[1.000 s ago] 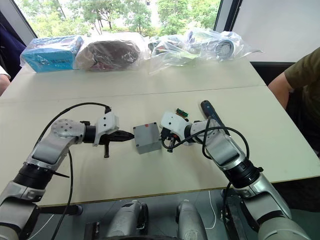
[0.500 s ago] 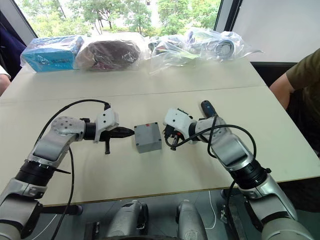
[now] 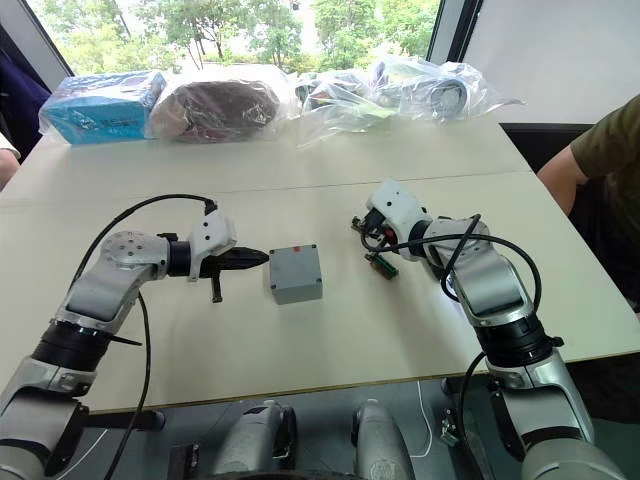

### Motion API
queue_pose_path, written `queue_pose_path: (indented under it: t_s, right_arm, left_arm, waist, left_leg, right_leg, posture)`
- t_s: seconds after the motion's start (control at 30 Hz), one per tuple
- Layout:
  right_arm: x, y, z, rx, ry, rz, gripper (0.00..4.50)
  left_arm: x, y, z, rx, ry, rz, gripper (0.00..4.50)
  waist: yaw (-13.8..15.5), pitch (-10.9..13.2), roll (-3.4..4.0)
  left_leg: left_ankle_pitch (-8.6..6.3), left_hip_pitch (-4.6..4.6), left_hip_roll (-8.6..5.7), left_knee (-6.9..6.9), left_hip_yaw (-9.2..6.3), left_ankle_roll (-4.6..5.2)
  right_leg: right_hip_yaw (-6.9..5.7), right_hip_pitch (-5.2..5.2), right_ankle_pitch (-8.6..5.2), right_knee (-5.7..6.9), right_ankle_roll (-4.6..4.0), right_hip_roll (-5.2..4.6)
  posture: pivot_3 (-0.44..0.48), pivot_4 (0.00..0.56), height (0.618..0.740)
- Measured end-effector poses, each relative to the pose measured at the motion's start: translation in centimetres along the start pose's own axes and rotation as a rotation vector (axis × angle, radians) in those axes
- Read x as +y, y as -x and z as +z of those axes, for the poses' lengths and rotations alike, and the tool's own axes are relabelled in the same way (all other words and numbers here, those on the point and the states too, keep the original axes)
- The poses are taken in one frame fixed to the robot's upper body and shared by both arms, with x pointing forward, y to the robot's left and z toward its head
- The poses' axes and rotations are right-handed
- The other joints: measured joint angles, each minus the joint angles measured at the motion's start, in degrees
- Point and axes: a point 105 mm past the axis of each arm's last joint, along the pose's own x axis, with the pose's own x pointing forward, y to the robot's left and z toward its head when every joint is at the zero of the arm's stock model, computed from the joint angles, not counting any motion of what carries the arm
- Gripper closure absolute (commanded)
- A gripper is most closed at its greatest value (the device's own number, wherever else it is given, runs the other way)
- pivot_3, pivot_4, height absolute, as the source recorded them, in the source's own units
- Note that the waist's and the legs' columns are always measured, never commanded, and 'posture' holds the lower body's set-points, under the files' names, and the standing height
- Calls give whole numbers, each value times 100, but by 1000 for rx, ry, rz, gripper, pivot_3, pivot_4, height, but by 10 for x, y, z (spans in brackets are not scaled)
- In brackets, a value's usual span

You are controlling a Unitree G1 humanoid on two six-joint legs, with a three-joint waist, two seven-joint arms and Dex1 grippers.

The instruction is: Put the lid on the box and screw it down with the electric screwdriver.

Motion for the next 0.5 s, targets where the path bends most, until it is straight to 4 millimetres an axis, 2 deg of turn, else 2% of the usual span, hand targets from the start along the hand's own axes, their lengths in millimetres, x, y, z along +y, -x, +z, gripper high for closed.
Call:
queue_pose_path:
  t_s: [0.03, 0.07, 0.1, 0.13, 0.17, 0.37, 0.5]
  right_arm:
    - [-1, -1, -2, 2, -9, -3, 2600]
    - [-1, -4, -4, -1, -34, -2, 2036]
    - [-1, -6, -5, -6, -62, 3, 1739]
    - [0, -8, -7, -7, -77, 9, 1198]
    - [0, -9, -8, -7, -87, 12, 984]
    - [-10, -22, -4, -29, -141, 4, 984]
    - [-16, -30, -13, 0, -196, -3, 984]
  left_arm:
    - [2, 4, 1, 0, -2, 5, 4500]
    - [4, 11, 5, -6, -10, 11, 4500]
    - [5, 17, 11, -18, -23, 8, 4500]
    - [4, 21, 16, -32, -27, 3, 4500]
    - [3, 23, 21, -49, -30, -4, 4500]
    - [5, 23, 66, -194, -42, -10, 4500]
    - [4, 16, 80, -238, -55, -3, 4500]
  waist:
    - [0, 0, 0]
    - [-2, 0, 0]
    - [-3, 0, 0]
    - [-3, 0, 1]
    - [-2, 0, 1]
    - [9, 0, 0]
    - [-7, 0, 1]
  left_leg:
    - [0, 0, 0, 0, 0, 0]
    - [0, 0, 0, 0, 0, 0]
    - [0, 0, 1, 0, 0, 0]
    - [0, 0, 1, 0, 0, 0]
    - [0, 0, 1, 0, 0, 0]
    - [1, 0, -2, 3, -1, -1]
    - [1, 2, -2, 0, -1, -1]
  right_leg:
    - [0, 0, 0, 0, 0, 0]
    - [0, 0, 0, 0, 0, 0]
    - [0, 0, 0, 0, 0, 0]
    - [0, 0, 0, 0, 0, 0]
    - [0, 0, 0, 0, 0, -1]
    - [1, 5, 1, 0, 1, -3]
    - [1, 4, 0, 0, 1, 1]
  posture:
    - [0, 150, 740]
    - [0, 150, 740]
    - [0, 150, 740]
    - [0, 150, 740]
    - [0, 150, 740]
    - [0, 150, 740]
    - [0, 150, 740]
